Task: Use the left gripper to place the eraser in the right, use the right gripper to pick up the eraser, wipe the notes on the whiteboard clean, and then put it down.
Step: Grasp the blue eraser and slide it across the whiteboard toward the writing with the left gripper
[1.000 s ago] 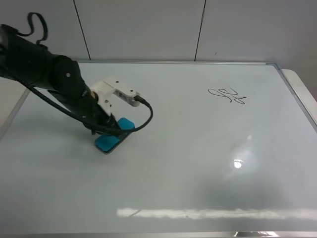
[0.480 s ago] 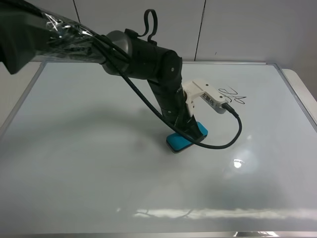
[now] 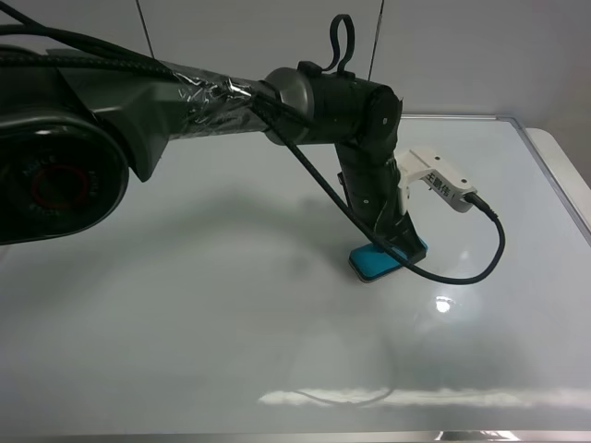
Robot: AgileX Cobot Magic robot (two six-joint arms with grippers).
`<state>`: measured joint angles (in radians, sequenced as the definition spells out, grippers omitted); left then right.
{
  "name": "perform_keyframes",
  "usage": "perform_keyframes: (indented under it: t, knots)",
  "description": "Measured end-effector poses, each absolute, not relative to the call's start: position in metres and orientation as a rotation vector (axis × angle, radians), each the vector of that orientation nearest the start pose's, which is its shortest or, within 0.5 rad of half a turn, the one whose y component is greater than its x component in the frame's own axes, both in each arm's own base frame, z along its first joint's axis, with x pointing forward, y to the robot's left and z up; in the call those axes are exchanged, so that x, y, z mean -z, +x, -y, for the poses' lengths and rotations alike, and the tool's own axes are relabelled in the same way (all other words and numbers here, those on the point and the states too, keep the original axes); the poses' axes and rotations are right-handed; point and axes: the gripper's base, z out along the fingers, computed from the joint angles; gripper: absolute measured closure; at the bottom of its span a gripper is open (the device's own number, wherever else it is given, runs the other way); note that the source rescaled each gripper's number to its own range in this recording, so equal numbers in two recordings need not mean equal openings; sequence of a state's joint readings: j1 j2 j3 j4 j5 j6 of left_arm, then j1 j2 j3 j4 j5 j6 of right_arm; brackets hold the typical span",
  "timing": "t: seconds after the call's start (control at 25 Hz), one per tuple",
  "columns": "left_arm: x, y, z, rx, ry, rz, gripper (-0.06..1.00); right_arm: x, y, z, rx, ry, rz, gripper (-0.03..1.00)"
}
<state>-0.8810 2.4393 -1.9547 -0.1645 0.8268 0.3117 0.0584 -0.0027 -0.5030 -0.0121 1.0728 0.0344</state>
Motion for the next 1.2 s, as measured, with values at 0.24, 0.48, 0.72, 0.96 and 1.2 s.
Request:
perform_keyframes:
  t: [0.24,0.48,0.72,0.96,1.2]
  knots:
    - [-0.115,0.316,0.406,0.32,1.516,-2.389,0.94,-0.277,-0.006,0.001,-0.043,-0.024,-2.051,-0.03]
    - [-0.115,0.296,0.42,0.272,1.767,-2.209,0.94,-0.277,-0.006,0.001,-0.043,-0.024,-2.051,-0.03]
    - [-0.113,0.271,0.436,0.264,1.941,-2.062,0.94,-0.277,-0.006,0.001,-0.043,-0.024,-2.051,-0.03]
    - [-0.114,0.268,0.437,0.25,1.977,-2.036,0.94,-0.277,-0.006,0.001,-0.043,-0.024,-2.051,-0.03]
    - [-0.123,0.266,0.439,0.203,2.03,-2.071,0.94,-0.277,-0.006,0.001,-0.043,-0.024,-2.051,-0.03]
